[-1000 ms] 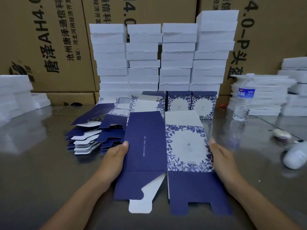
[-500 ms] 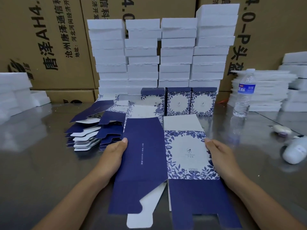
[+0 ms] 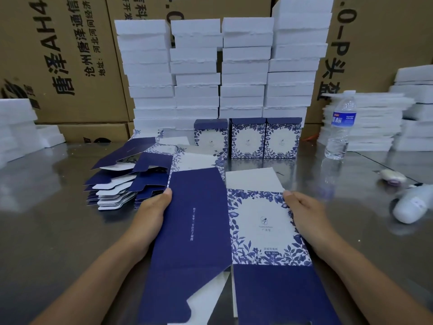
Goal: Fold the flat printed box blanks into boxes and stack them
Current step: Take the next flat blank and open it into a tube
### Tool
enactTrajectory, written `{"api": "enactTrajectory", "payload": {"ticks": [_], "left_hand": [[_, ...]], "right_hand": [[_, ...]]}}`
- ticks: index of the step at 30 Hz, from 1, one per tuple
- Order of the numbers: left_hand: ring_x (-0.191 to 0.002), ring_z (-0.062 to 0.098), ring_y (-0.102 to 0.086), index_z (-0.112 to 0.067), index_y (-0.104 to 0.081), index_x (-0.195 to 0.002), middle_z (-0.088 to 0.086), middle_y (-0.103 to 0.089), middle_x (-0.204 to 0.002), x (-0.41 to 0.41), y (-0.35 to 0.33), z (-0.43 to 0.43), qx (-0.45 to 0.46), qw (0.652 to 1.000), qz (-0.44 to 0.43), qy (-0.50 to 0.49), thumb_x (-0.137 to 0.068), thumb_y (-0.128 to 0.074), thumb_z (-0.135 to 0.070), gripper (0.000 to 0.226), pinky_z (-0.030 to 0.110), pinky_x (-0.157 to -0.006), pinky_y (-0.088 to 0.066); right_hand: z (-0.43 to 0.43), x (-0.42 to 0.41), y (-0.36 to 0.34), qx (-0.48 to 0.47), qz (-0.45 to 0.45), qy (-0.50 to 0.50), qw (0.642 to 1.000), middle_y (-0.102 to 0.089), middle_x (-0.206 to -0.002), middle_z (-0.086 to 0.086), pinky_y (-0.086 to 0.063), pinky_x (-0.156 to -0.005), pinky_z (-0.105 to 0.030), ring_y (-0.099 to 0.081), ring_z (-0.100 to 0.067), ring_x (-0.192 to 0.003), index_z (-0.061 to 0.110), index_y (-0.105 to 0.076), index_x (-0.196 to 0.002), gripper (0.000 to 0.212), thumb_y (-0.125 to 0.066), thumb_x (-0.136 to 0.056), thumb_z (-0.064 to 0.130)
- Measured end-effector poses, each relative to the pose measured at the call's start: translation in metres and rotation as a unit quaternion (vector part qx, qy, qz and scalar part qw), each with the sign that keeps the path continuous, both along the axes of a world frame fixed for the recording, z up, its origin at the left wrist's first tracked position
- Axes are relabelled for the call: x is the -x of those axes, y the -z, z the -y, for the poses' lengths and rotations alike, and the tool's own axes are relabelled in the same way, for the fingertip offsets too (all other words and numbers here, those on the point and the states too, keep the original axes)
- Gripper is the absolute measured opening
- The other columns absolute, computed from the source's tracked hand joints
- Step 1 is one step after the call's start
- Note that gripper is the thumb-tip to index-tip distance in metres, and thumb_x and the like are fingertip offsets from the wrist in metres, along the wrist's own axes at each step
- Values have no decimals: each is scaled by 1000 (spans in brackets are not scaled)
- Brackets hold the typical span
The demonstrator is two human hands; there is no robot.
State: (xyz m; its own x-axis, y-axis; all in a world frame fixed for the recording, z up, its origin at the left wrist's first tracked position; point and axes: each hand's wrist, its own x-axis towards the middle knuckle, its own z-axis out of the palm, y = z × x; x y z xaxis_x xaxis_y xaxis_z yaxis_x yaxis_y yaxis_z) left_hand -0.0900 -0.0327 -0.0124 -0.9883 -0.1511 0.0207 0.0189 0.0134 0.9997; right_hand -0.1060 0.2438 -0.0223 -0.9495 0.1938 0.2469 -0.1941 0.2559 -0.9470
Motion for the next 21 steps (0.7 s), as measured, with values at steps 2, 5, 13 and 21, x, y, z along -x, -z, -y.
{"api": "enactTrajectory", "payload": {"ticks": [2, 5, 13, 21], "left_hand": [[-78, 21, -73, -26, -77, -82, 3, -75, -90, 0, 1, 1, 15, 1000, 5, 6, -99, -43, -38, 40, 34, -70, -53], [-79, 22, -73, -25, -77, -83, 4, -75, -91, -2, 0, 2, 21, 1000, 7, 10, -98, -43, -37, 39, 34, -69, -54], [-60, 14, -71, -14, -75, -87, 5, -75, -75, -8, -14, -6, -127, 990, 56, 34, -98, -42, -40, 44, 21, -48, -51], [-39, 8, -60, -8, -55, -121, 9, -65, -108, -28, -50, -51, -175, 981, 35, 81, -100, -14, -41, 57, 14, -32, -40]], "right_hand": [[1, -1, -2, 24, 1, -3, 1000, -54, -101, -42, -42, -68, -37, -53, -31, -68, -19, -52, -96, 44, -47, -98, 25], [-1, 0, -2, 50, 5, 0, 999, -55, -80, -41, -36, -65, -30, -48, -24, -70, -17, -52, -89, 46, -47, -98, 28], [-1, 0, 0, -31, -15, 23, 999, -37, -65, -11, -25, -49, -26, -33, -17, -60, 6, -46, -71, 32, -45, -98, 22], [6, 0, -4, 31, 9, 28, 999, -60, -65, -22, -35, -50, -19, -52, -16, -53, -10, -59, -76, 43, -47, -98, 25]]}}
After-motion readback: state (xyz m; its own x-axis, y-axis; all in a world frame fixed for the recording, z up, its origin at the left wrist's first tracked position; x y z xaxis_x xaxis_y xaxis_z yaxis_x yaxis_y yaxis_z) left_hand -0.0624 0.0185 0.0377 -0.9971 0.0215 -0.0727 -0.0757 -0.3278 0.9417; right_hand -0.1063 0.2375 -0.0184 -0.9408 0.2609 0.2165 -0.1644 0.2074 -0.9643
